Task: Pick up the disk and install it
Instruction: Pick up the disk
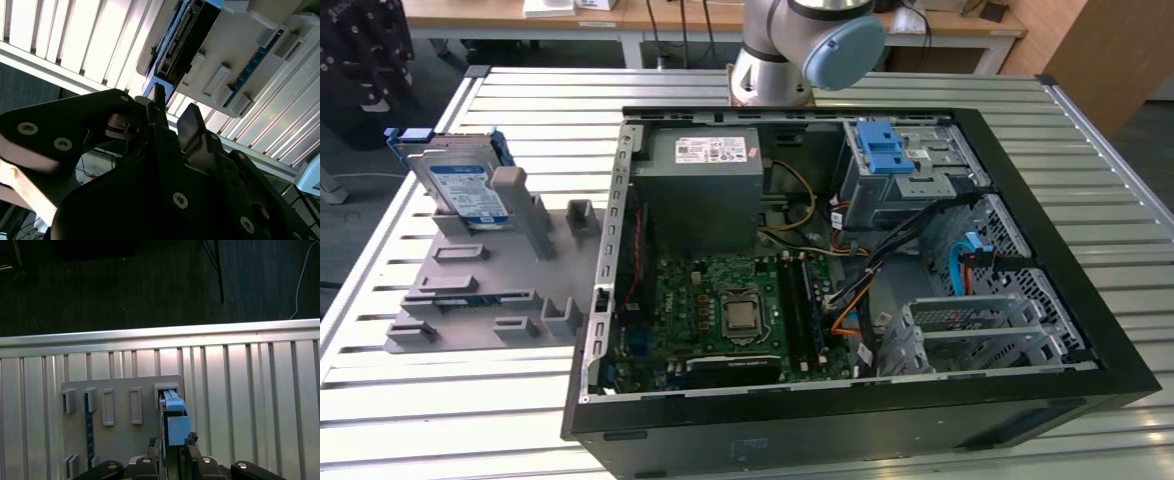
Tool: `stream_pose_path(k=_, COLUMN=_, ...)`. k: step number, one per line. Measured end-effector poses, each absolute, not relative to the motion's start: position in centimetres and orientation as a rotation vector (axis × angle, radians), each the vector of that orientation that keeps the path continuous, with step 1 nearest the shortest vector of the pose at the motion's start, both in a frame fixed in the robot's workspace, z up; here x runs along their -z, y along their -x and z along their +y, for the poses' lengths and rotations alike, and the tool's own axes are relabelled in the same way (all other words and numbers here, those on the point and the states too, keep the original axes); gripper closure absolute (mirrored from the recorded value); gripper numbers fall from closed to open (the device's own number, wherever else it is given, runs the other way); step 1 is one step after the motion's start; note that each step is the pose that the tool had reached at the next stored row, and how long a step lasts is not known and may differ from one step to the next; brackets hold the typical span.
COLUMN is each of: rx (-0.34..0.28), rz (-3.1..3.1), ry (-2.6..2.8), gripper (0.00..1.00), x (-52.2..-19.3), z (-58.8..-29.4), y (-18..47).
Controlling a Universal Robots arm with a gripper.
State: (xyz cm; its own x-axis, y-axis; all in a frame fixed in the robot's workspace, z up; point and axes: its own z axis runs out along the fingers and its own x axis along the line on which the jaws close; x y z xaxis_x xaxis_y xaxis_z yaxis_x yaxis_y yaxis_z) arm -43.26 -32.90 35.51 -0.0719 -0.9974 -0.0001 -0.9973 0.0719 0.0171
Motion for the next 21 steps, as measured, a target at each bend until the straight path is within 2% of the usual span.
stream_pose_path(k=3, rx=0.014, rz=-2.289, ry=-2.130, gripper=0.53, x=-35.1, z=-32.7, y=43.3)
stream_pose_path(k=4, rx=0.013, rz=-2.289, ry=-2.130, gripper=0.53, x=-34.9, z=-32.6, y=43.3)
stream_pose_path(k=6, rx=0.012, rz=-2.285, ry=-2.134, gripper=0.42, x=-34.6, z=-32.5, y=43.4)
stream_pose_path(k=7, rx=0.012, rz=-2.278, ry=-2.141, gripper=0.42, x=-34.4, z=-32.5, y=43.5)
stream_pose_path(k=8, rx=0.012, rz=-2.270, ry=-2.150, gripper=0.36, x=-34.2, z=-32.5, y=43.6)
stream_pose_path(k=21, rx=0.008, rz=-2.248, ry=-2.175, gripper=0.36, x=-32.1, z=-32.2, y=44.0)
